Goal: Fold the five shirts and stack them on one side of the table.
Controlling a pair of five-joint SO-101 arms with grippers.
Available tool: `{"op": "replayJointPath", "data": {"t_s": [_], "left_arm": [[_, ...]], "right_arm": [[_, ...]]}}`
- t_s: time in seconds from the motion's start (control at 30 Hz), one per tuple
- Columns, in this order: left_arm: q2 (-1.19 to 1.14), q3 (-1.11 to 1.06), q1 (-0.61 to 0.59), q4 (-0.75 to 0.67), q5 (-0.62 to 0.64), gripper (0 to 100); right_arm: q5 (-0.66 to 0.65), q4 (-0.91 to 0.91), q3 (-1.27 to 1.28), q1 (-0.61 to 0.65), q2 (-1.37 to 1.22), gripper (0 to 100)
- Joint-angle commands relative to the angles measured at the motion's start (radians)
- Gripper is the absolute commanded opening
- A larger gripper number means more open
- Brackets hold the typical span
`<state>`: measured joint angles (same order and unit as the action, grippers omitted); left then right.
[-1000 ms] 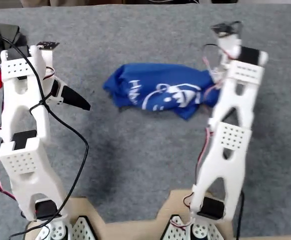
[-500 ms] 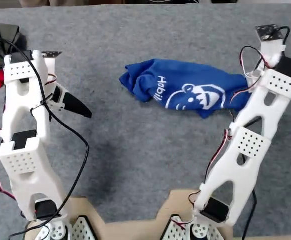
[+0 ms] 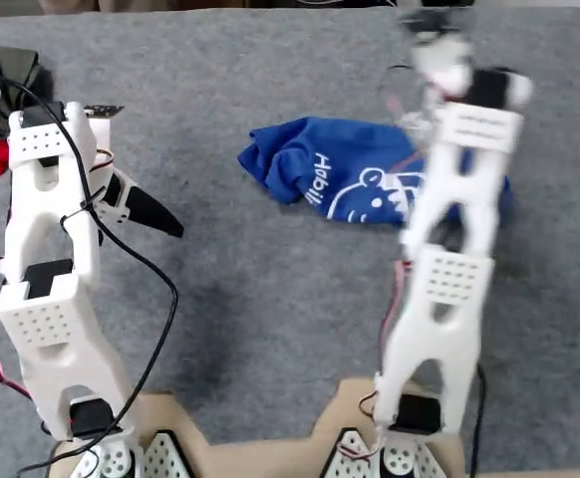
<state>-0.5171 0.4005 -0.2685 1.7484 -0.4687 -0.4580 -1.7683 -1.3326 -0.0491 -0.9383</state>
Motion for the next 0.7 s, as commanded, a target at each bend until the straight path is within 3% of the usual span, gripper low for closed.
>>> {"op": "replayJointPath", "data": {"t_s": [0.0, 0.17, 0.43, 0.67], "left_arm": [[0.031, 0.000, -0.008, 0.011, 0.006, 52], [0.099, -0.002, -0.005, 0.011, 0.006, 52], [0.148, -0.002, 0.000, 0.011, 0.005, 52], [0.150, 0.003, 0.000, 0.011, 0.005, 52]], "right_arm": [[-0.011, -0.017, 0.170, 0.157, 0.108, 23.9], [-0.011, 0.005, 0.328, 0.263, 0.108, 23.9], [-0.011, 0.167, 0.516, 0.252, 0.053, 22.8], [-0.011, 0.132, 0.410, 0.237, -0.059, 0.3]]}}
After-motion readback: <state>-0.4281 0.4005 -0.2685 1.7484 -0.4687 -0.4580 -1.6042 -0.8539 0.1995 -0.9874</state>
